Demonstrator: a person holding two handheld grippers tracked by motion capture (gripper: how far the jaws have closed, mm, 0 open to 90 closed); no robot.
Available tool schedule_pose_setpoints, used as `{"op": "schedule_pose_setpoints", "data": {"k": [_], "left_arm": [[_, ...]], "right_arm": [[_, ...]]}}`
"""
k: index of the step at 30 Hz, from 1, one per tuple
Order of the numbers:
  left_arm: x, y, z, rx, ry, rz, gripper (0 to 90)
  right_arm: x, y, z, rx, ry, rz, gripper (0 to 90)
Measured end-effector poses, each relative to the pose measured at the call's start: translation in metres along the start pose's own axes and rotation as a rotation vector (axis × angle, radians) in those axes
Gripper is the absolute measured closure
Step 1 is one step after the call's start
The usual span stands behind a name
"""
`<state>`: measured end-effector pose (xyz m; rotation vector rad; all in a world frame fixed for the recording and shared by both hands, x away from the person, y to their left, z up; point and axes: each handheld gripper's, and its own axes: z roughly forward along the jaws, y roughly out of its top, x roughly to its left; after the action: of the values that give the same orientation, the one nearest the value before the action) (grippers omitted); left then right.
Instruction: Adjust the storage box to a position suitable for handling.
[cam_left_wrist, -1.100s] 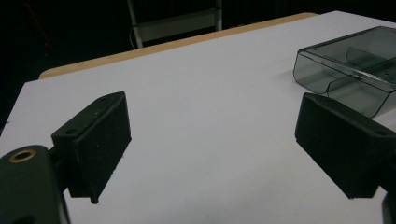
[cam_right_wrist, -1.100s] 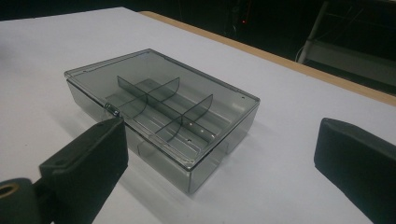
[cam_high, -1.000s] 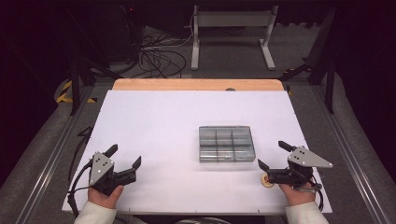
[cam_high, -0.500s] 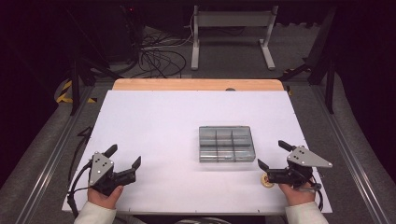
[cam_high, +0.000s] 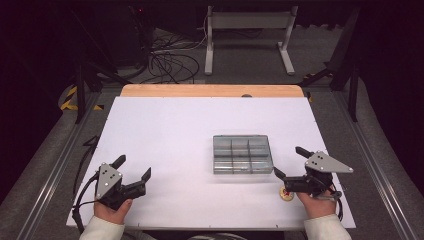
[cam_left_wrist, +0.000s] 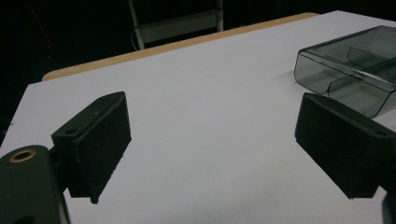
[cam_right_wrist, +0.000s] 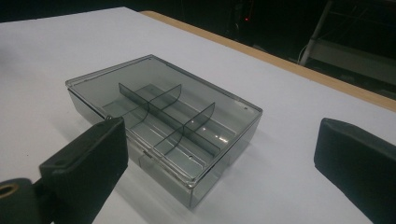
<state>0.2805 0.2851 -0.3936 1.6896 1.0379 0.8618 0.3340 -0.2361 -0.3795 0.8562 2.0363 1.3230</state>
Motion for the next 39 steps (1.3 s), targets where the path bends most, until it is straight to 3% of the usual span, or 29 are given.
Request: {"op": "schedule_pose_setpoints", "data": {"k": [18, 29, 33, 37, 39], "left_arm": [[-0.001, 0.000, 0.000, -0.001, 0.000, 0.000, 11.4], [-0.001, 0.000, 0.000, -0.002, -0.001, 0.000, 11.3], [-0.001, 0.000, 0.000, -0.002, -0.002, -0.001, 11.3], [-0.001, 0.000, 0.000, -0.003, -0.001, -0.001, 11.3], [-0.001, 0.000, 0.000, -0.003, -0.001, 0.001, 11.3]], "right_arm": [[-0.008, 0.021, 0.013, 0.008, 0.015, 0.000, 2.4], [-0.011, 0.023, 0.017, -0.002, 0.024, -0.006, 0.0], [-0.012, 0.022, 0.020, 0.019, 0.034, 0.005, 0.0], [-0.012, 0.023, 0.022, 0.052, 0.035, 0.018, 7.8], [-0.013, 0.024, 0.022, 0.091, 0.019, 0.020, 23.8]]}}
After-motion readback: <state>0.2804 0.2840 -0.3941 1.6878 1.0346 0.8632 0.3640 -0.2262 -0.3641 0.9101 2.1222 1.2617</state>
